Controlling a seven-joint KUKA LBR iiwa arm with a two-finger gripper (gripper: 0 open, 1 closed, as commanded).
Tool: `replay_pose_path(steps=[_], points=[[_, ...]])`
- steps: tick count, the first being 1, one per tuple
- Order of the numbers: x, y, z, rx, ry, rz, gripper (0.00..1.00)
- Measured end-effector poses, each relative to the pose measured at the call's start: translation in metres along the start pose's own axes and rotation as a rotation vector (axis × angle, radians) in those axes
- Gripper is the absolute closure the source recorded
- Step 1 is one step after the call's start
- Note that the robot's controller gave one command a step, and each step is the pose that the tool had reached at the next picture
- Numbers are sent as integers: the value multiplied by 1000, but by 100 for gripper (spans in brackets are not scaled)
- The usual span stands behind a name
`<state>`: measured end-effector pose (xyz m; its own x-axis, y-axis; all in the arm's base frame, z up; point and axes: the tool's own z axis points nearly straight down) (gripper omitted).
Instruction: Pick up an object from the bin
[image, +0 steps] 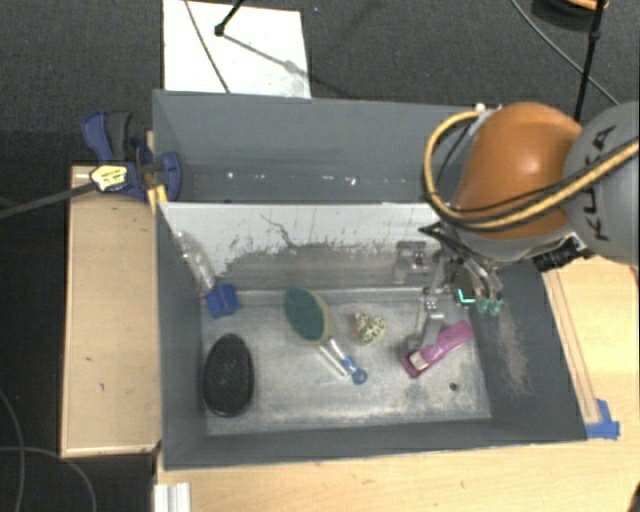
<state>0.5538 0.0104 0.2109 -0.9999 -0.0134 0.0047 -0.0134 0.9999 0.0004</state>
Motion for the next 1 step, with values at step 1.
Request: replay_pose_path(steps=[1], points=[[-28,-1,145,-1,-1,29,0]])
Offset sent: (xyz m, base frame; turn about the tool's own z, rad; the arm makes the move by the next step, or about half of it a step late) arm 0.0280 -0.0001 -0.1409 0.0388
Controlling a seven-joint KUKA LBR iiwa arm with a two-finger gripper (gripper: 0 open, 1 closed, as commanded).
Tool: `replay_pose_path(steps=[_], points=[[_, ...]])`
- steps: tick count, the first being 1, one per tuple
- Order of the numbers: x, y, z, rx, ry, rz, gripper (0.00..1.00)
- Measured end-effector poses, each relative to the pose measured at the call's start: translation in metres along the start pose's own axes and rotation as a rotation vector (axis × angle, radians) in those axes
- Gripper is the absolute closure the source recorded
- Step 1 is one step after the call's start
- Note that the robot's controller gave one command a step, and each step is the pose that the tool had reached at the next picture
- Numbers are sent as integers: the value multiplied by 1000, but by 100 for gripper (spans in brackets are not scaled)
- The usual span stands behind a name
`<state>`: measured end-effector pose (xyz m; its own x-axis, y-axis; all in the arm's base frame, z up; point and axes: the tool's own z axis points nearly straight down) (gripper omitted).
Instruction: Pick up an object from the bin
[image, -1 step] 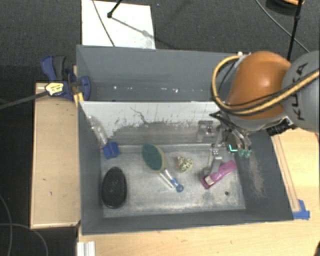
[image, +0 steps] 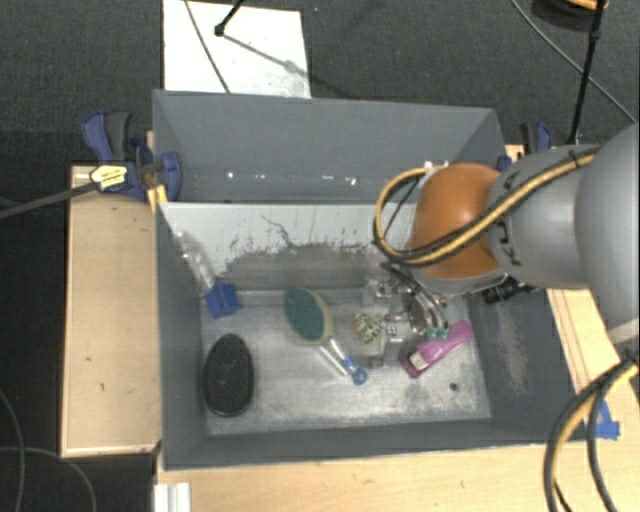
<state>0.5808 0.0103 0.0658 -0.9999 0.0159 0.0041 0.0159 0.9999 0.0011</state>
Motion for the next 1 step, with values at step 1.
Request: replay_pose_path(steps=[1], points=[[-2,-1,-36,1,-11,-44,0]])
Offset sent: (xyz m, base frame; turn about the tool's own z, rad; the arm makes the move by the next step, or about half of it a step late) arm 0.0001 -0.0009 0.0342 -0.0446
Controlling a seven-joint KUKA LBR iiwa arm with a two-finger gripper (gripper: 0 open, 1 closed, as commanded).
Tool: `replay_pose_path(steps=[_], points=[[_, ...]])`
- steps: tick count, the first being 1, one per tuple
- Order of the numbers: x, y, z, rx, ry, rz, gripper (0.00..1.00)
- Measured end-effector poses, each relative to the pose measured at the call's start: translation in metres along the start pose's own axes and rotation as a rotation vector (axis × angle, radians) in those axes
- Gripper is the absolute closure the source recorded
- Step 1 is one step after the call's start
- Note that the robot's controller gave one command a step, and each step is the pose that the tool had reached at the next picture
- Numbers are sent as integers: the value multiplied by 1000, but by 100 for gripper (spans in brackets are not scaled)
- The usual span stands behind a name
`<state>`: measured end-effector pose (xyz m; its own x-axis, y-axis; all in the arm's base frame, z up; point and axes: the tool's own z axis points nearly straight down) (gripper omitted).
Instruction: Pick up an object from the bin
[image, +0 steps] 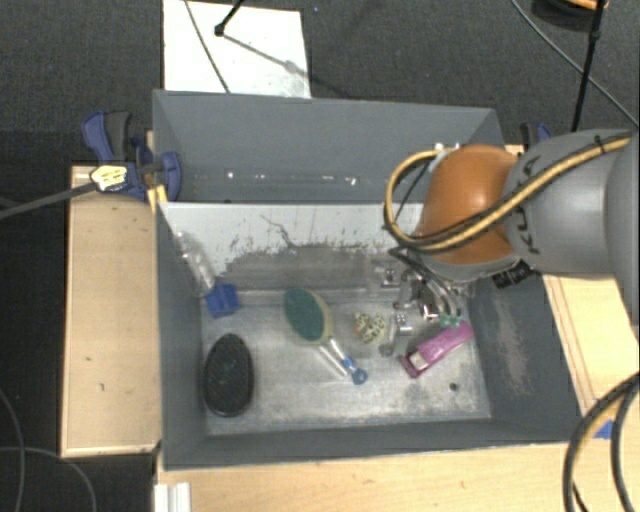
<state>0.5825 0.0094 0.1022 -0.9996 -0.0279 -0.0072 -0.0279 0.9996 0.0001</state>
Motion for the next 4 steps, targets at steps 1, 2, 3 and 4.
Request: replay_pose_path(steps=[1,2,3,4], points=[[-1,-3,-13,0,-1,-84,0],[37,-84,32,0,11,-269,0],[46,-156,31,-2,1,-301,0],[45,-153,31,-4,1,-303,100]])
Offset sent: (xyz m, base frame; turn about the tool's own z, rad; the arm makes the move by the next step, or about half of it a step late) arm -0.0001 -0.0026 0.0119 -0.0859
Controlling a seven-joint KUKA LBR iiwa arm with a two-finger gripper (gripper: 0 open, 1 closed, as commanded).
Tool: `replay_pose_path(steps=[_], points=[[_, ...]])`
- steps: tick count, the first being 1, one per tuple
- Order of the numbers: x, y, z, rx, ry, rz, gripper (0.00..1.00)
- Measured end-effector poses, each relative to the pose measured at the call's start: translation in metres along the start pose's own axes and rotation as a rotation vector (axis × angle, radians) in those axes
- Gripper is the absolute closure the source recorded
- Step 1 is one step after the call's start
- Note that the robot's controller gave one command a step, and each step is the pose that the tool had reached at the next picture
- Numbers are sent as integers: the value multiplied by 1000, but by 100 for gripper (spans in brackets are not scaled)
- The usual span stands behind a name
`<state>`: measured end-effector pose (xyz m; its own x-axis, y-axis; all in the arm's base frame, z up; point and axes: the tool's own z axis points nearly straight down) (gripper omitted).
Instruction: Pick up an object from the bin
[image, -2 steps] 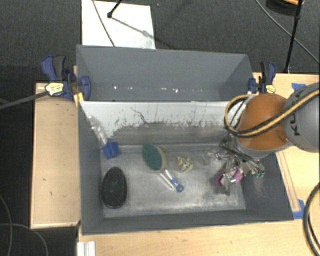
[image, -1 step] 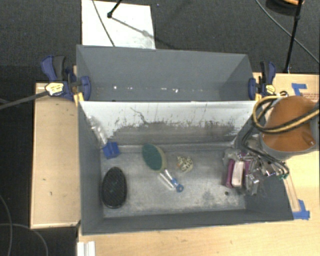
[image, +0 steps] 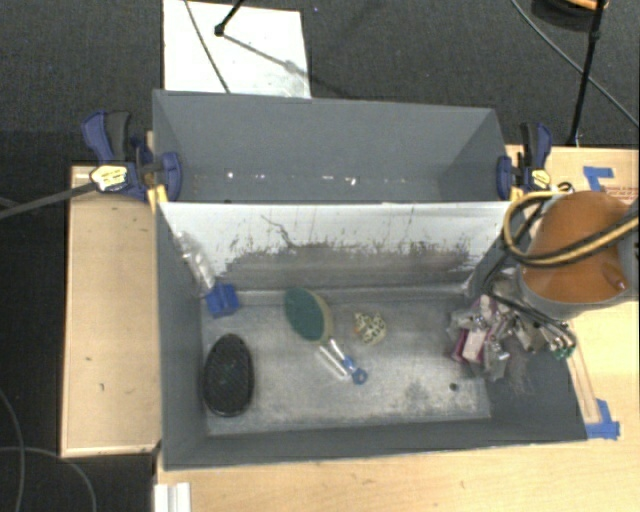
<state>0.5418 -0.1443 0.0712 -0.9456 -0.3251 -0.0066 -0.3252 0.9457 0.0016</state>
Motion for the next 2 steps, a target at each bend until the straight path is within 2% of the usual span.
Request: replay_pose_path(steps=[1,2], points=[[-1,0,-27,2,1,1,100],[-3,1,-28,1,1,1,100]])
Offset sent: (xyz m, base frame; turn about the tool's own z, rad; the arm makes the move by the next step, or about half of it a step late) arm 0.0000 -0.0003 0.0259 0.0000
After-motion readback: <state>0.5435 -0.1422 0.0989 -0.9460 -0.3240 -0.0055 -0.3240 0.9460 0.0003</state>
